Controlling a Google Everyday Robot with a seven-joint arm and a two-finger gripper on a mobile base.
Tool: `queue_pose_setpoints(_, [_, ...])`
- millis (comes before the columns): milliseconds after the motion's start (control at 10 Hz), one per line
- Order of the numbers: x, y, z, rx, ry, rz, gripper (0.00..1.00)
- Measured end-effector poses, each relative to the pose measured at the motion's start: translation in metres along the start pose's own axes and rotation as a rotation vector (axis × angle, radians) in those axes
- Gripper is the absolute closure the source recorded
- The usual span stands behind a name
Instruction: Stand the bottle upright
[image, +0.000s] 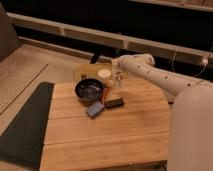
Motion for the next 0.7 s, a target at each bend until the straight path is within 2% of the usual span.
queue_pose_setpoints(500, [-0.003, -0.018, -0.023, 0.034, -0.037, -0.034, 1.00])
queue_pose_setpoints(700, [-0.012, -0.018, -0.028, 0.020, -0.123, -0.012, 1.00])
